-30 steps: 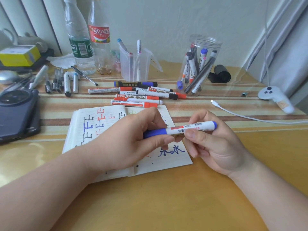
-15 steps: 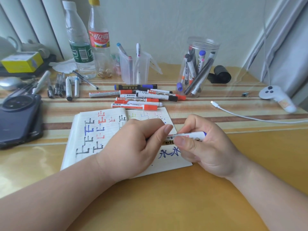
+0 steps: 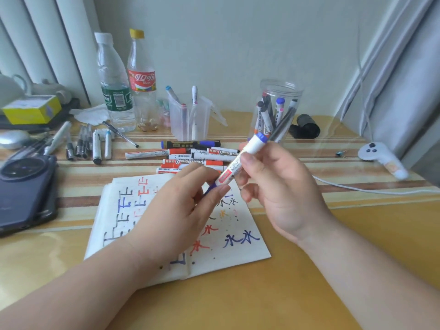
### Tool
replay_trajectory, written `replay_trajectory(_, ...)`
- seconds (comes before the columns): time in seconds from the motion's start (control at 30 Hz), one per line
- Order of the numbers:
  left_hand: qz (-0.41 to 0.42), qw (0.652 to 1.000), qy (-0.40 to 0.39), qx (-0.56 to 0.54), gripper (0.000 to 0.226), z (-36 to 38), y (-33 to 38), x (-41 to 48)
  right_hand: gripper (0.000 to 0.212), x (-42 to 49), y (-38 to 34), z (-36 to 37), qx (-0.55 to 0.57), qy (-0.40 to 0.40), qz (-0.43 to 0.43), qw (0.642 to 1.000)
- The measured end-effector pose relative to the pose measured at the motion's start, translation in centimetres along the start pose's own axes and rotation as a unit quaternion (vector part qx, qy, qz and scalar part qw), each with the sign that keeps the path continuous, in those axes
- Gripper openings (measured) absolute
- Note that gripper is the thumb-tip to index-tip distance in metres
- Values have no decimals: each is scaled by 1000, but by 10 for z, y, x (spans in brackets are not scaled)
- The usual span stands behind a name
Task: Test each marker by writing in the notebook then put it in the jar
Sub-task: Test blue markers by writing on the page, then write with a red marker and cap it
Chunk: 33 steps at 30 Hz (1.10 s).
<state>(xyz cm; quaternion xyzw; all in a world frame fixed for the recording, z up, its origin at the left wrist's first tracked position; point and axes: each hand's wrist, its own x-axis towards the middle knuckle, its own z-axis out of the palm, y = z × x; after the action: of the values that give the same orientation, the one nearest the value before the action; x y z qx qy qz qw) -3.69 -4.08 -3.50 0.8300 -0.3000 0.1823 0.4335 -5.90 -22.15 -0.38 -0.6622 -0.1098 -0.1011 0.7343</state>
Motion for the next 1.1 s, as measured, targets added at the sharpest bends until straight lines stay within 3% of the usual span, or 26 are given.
replay_trajectory(0.07,-8,1000,2,-8,19,1,-6,1,14,18,1,6,-87,19,-38,995)
replay_trajectory(0.2,-79,997,4,-1,53,-1,-13,-3,7,59,-11,7,-187,73,-134,971)
replay_trajectory(0.33,-77,995,-38,41,40,-1,-16,-2,38,105,-38,-9,-265,187,-289,901)
replay_trajectory(0.47,-80,993,-66,53,25,2,-18,0,42,147,-55,-41,-282,261,-386,839)
replay_trajectory(0.57,-82,992,-69,58,21,3,-18,0,36,171,-51,-61,-288,302,-358,835)
replay_trajectory(0.67,-89,992,-72,61,19,2,-18,0,37,178,-42,-71,-372,306,-257,838)
replay_trajectory(0.77,-88,991,-77,69,19,1,-16,0,40,166,-37,-75,-489,305,-178,798)
replay_trajectory(0.83,-83,991,-78,69,19,1,-15,0,34,151,-36,-67,-508,302,-191,784)
replay_trajectory(0.93,-72,991,-80,77,20,-1,-14,-1,12,129,-25,-38,-502,221,-182,816)
replay_trajectory(1.0,-58,992,-71,87,20,-4,-13,0,7,111,-11,-13,-532,60,-65,842)
replay_trajectory(1.1,-62,988,-91,108,25,-12,-13,0,10,90,17,15,-583,-112,32,804)
